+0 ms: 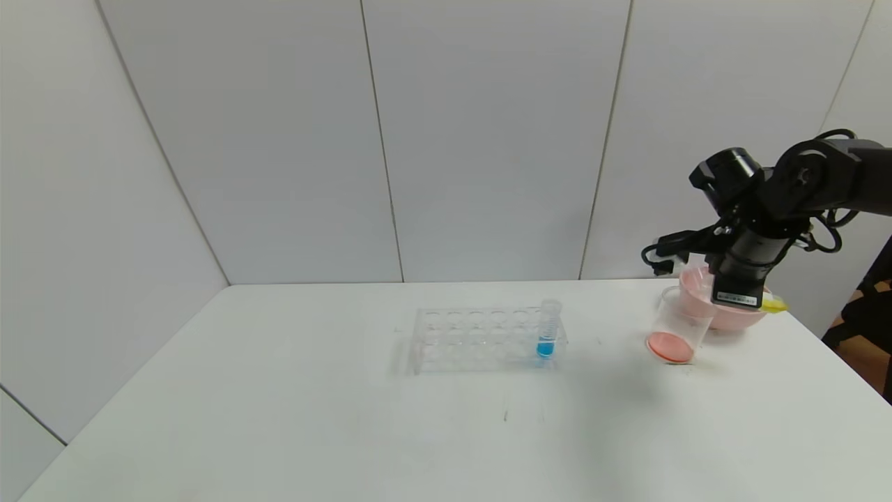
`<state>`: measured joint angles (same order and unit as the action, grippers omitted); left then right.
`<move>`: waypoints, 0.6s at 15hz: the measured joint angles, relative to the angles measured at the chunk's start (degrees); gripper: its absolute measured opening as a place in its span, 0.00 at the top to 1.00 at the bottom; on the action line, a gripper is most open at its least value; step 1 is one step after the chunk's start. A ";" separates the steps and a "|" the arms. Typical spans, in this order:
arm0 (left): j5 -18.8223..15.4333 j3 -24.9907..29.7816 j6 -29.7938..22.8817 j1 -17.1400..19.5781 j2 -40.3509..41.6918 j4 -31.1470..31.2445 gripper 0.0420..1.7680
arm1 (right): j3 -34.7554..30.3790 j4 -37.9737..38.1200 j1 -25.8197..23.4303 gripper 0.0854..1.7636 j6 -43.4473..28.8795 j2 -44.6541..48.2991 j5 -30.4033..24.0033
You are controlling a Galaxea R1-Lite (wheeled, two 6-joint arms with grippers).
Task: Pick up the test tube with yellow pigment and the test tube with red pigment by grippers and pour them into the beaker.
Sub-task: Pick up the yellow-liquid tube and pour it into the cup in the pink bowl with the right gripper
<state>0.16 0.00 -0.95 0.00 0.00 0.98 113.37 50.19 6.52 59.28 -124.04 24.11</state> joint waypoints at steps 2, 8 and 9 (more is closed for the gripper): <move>0.00 0.00 0.00 0.00 0.00 0.00 0.03 | 0.00 0.80 0.22 0.76 -0.02 0.00 0.07; 0.00 0.00 0.00 0.00 0.00 0.00 0.03 | 0.10 0.96 0.50 0.76 0.17 0.00 2.65; 0.00 0.00 0.00 0.00 0.00 -0.02 0.03 | 0.10 0.96 0.55 0.76 0.24 0.00 2.62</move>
<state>0.16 0.00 -0.95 0.00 0.00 0.95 113.47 51.15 7.07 59.53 -124.04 26.73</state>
